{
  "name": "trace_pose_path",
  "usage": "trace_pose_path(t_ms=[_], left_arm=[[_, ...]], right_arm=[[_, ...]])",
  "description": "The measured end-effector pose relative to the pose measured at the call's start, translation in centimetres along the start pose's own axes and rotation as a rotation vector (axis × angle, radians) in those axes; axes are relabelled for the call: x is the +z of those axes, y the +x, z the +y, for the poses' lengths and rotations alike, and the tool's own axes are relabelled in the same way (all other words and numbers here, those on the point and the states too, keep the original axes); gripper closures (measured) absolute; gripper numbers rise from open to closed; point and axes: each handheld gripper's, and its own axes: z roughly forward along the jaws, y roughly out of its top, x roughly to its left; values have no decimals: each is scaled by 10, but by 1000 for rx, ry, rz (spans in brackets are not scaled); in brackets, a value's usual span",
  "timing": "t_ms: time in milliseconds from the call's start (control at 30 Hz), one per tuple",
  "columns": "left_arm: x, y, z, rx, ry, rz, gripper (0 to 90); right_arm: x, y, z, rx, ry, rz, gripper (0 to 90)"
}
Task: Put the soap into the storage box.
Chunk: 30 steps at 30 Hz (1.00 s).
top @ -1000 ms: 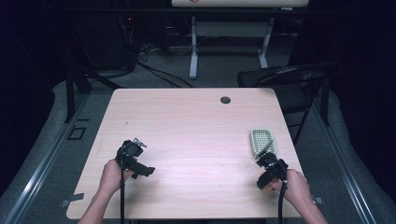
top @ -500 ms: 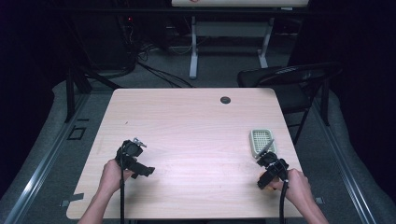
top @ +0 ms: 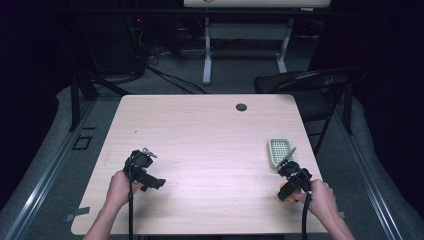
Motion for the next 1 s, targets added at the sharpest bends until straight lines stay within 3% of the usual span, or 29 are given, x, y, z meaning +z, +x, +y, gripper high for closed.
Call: trace_pose_path(t_ms=[367,400,500,533,567,633,733,900,933,1000], left_arm=[[0,0,0,-1,0,0,2],[0,0,0,1,3,-4,2],[0,-1,0,1,4,-4,2],[0,-1,0,1,4,-4,2],[0,-1,0,3,4,-3,2],[0,-1,0,4,4,-4,2],[0,-1,0,3,3,-2,2],[0,-1,0,2,1,0,2],[-1,-1,0,2,1,0,2],[-1,0,0,1,3,-4,2]], right_arm=[[-5,-6,-2,6,-7,-8,267],[-3,-6,-4,41,-54,5,268],[-7,-9,-3,15,-14,-4,267],[-6,-9,-4,31,-35,-1,267],[-8,-12,-3,8,-10,-10,267],[-7,-12,-6,42,-47,1,267],[-10,-16,-5,10,1,-11,267],[-11,-16,-5,14,-20,-18,268],[-10,-15,-6,33,-45,-14,268],[-14,-16,-4,2,-11,-23,268]])
